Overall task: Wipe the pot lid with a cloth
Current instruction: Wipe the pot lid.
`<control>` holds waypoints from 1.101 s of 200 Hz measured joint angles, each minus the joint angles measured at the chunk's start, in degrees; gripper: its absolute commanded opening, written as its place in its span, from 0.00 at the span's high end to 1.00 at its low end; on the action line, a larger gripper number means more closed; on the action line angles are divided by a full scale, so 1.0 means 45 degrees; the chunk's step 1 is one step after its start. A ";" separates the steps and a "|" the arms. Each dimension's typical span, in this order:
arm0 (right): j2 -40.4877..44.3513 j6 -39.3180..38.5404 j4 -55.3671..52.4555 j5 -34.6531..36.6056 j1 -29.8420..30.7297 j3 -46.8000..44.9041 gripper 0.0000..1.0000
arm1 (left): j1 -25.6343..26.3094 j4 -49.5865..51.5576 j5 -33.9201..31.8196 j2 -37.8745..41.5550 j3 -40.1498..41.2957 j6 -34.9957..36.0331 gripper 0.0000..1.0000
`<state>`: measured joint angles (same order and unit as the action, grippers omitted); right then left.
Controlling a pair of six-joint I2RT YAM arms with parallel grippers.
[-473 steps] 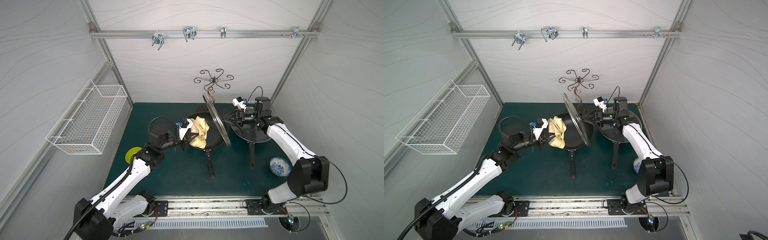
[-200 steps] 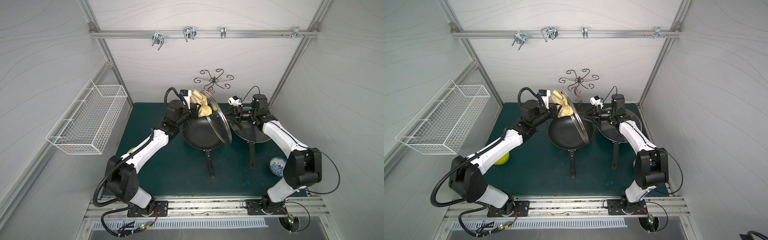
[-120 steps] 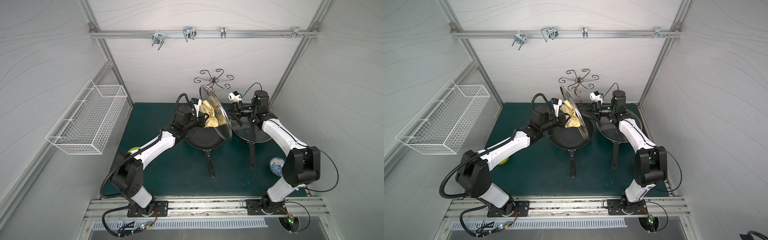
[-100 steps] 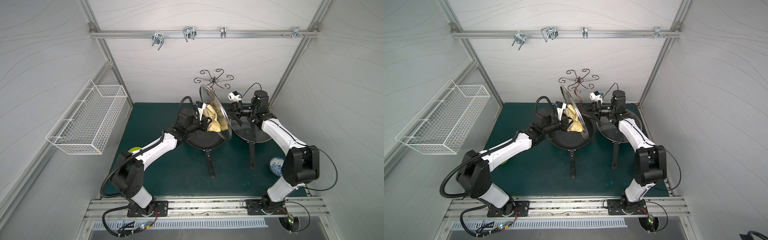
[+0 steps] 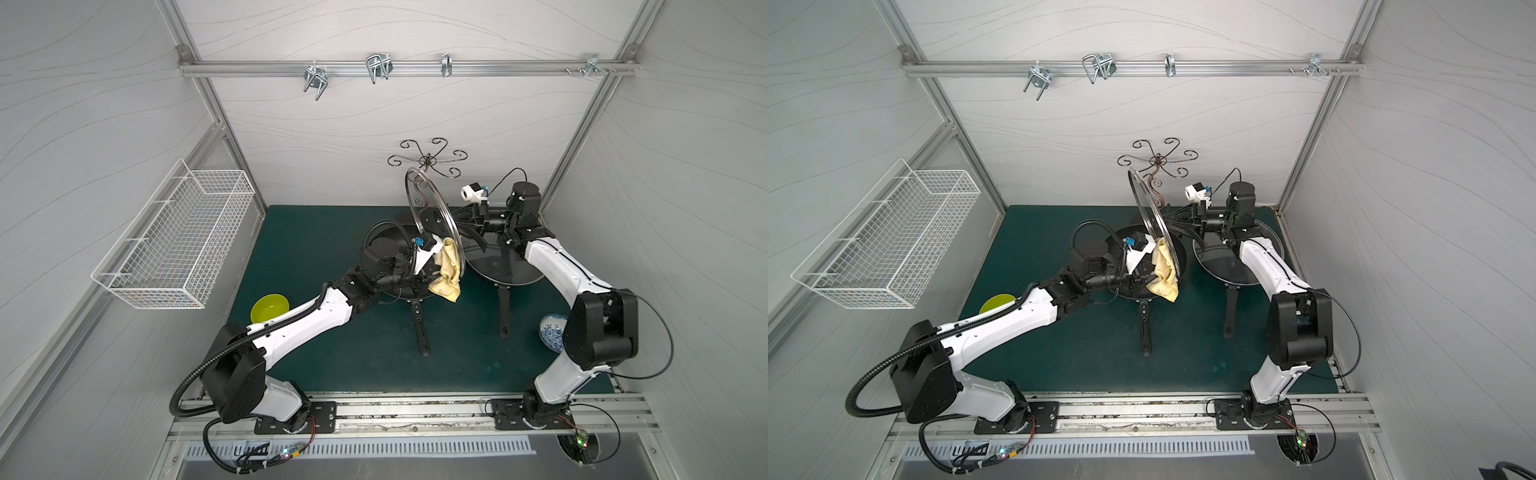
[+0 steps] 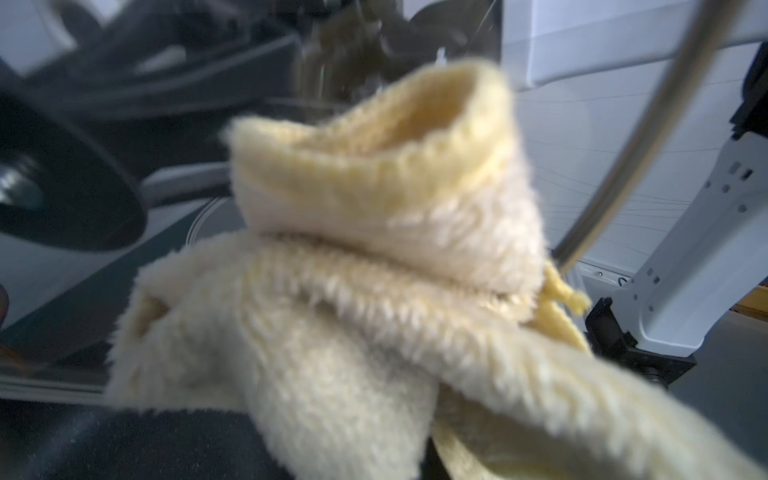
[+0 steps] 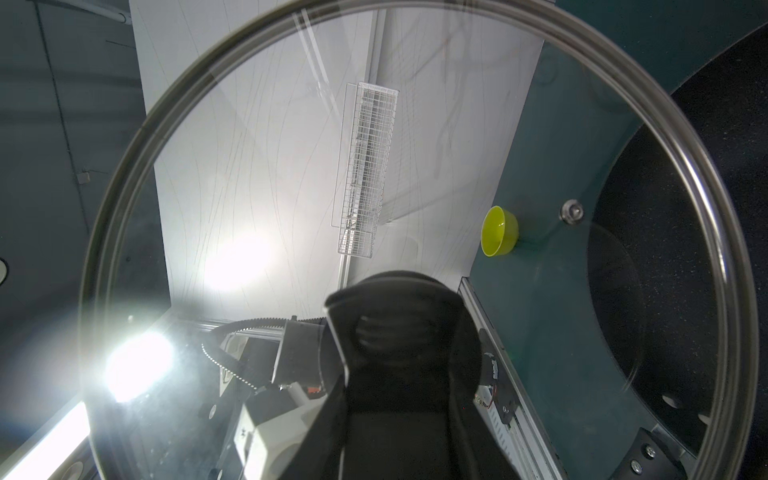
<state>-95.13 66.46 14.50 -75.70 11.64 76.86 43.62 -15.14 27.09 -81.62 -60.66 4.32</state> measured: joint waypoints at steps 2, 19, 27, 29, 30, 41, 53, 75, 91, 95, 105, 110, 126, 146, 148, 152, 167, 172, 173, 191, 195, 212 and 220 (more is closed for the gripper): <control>0.0005 0.0000 0.0019 0.0000 0.0000 -0.0029 1.00 | 0.0000 -0.0053 0.0005 0.0019 0.0000 0.0034 1.00; 0.0102 0.0155 0.0296 0.0010 0.0000 -0.0539 1.00 | 0.0000 -0.0520 -0.0015 0.0083 0.0000 0.0238 1.00; 0.0160 0.0253 0.0403 0.0019 0.0000 -0.0772 1.00 | -0.0005 -0.0709 -0.0049 0.0083 0.0000 0.0267 1.00; 0.0185 0.0282 0.0432 0.0019 0.0000 -0.0831 1.00 | -0.0005 -0.0743 -0.0068 0.0083 0.0000 0.0277 1.00; 0.0204 0.0311 0.0461 0.0019 0.0000 -0.0869 1.00 | -0.0005 -0.0806 -0.0078 0.0083 0.0000 0.0267 1.00; 0.0330 0.0437 0.0622 0.0044 0.0000 -0.1205 1.00 | -0.0010 -0.1112 -0.0204 0.0083 0.0000 0.0238 1.00; 0.0481 0.0573 0.0782 0.0039 0.0000 -0.1506 1.00 | -0.0010 -0.1520 -0.0510 0.0083 -0.0015 0.0024 1.00; 0.0665 0.0821 0.1234 0.0044 0.0000 -0.1792 1.00 | -0.0010 -0.2234 -0.1579 0.0078 -0.0044 -0.0500 1.00; 0.0792 0.0947 0.1574 0.0024 0.0000 -0.1851 1.00 | -0.0010 -0.2720 -0.2254 0.0010 -0.0175 -0.0704 1.00; 0.0831 0.0971 0.1651 0.0024 0.0000 -0.1851 1.00 | -0.0010 -0.2807 -0.2409 -0.0029 -0.0243 -0.0733 1.00; 0.0928 0.1025 0.1812 0.0024 0.0000 -0.1855 1.00 | -0.0015 -0.3011 -0.2754 -0.0146 -0.0432 -0.0821 1.00; 0.0991 0.1044 0.1870 0.0015 0.0000 -0.1855 1.00 | -0.0015 -0.3104 -0.2939 -0.0219 -0.0539 -0.0899 1.00; 0.1180 0.1103 0.2030 0.0019 0.0005 -0.1860 1.00 | -0.0058 -0.3279 -0.3633 -0.0457 -0.0908 -0.1248 1.00; 0.1336 0.1180 0.2137 0.0073 0.0005 -0.1860 1.00 | -0.0204 -0.3288 -0.4566 -0.0729 -0.1321 -0.2079 1.00; 0.1345 0.1180 0.2147 0.0083 0.0005 -0.1860 1.00 | -0.0214 -0.3283 -0.4663 -0.0753 -0.1355 -0.2127 1.00; 0.1350 0.1185 0.2171 0.0087 0.0005 -0.1860 1.00 | -0.0257 -0.3293 -0.4862 -0.0806 -0.1413 -0.2409 1.00; 0.1350 0.1180 0.2229 0.0102 0.0068 -0.1870 1.00 | -0.0461 -0.3249 -0.5523 -0.0981 -0.1642 -0.3279 1.00; 0.1350 0.1180 0.2239 0.0097 0.0107 -0.1889 1.00 | -0.0588 -0.3177 -0.5765 -0.1059 -0.1744 -0.3672 1.00; 0.1350 0.1180 0.2244 0.0097 0.0112 -0.1889 1.00 | -0.0597 -0.3167 -0.5799 -0.1064 -0.1753 -0.3706 1.00; 0.1350 0.1171 0.2249 0.0044 0.0296 -0.1933 1.00 | -0.0991 -0.3036 -0.6470 -0.1273 -0.1894 -0.4702 1.00; 0.1350 0.1171 0.2249 0.0029 0.0335 -0.1933 1.00 | -0.1069 -0.2997 -0.6591 -0.1311 -0.1894 -0.4867 1.00; 0.1350 0.1171 0.2283 -0.0053 0.0466 -0.1933 1.00 | -0.1370 -0.2652 -0.6970 -0.1472 -0.1894 -0.5401 1.00; 0.1350 0.1166 0.2297 -0.0078 0.0495 -0.1933 1.00 | -0.1447 -0.2463 -0.7023 -0.1545 -0.1894 -0.5557 1.00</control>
<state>-89.06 71.70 24.84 -76.05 13.87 68.16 37.10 -26.22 -4.51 -88.58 -69.19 -20.69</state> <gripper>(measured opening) 0.341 0.085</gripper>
